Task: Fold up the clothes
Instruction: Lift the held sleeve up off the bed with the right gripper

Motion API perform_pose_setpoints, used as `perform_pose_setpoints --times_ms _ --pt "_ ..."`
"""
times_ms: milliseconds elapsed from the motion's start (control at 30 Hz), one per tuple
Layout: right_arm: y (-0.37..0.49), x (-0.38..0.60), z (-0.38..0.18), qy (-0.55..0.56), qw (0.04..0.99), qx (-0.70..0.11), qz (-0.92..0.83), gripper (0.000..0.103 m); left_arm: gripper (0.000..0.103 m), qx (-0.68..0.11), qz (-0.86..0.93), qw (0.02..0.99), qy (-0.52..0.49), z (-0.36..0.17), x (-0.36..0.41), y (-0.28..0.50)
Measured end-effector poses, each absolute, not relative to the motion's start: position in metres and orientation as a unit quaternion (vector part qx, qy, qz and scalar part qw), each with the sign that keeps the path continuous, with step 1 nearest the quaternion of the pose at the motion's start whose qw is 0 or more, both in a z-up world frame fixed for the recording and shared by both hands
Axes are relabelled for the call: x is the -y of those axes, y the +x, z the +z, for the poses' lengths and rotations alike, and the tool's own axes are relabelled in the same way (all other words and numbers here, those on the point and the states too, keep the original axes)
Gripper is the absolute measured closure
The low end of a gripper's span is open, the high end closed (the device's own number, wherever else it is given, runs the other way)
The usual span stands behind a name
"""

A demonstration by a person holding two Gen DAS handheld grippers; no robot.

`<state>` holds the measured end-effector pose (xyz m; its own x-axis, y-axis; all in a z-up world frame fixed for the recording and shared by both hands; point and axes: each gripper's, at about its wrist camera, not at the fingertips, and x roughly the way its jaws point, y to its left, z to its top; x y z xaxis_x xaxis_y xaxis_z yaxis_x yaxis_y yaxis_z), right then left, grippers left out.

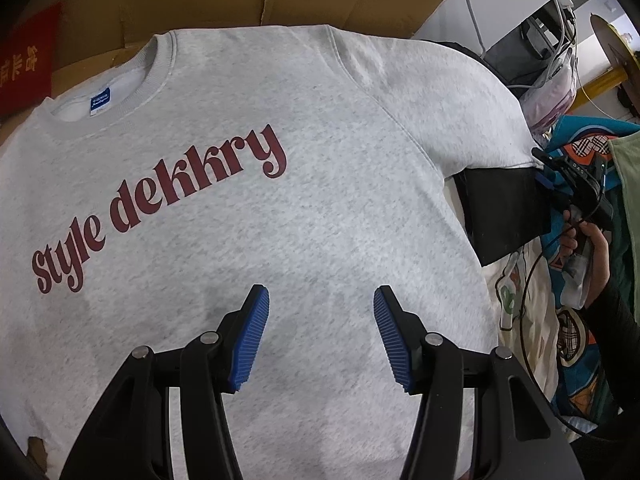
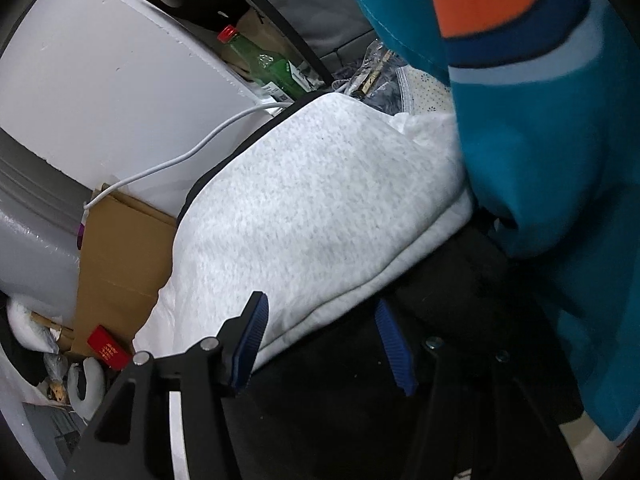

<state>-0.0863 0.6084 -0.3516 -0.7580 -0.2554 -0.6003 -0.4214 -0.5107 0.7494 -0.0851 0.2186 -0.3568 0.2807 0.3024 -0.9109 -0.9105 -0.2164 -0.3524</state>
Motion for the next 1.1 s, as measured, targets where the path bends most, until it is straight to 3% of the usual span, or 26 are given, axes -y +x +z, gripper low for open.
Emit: perform_pose_setpoints --times_ms 867,900,967,1100 --pt "-0.115 -0.624 -0.347 -0.316 0.081 -0.486 0.81 0.05 0.048 -0.27 0.527 0.564 -0.575 -0.368 -0.211 -0.084" --pt "-0.116 -0.626 -0.345 -0.313 0.081 -0.487 0.811 0.051 0.048 -0.27 0.528 0.563 -0.576 -0.368 -0.211 -0.085" --pt "-0.116 -0.63 -0.337 -0.304 0.078 -0.488 0.814 0.063 0.048 -0.267 0.528 0.561 -0.579 -0.368 -0.21 -0.087" --pt "-0.112 -0.631 -0.326 -0.294 0.072 -0.482 0.822 0.065 0.048 -0.262 0.531 0.558 -0.582 -0.369 -0.21 -0.089"
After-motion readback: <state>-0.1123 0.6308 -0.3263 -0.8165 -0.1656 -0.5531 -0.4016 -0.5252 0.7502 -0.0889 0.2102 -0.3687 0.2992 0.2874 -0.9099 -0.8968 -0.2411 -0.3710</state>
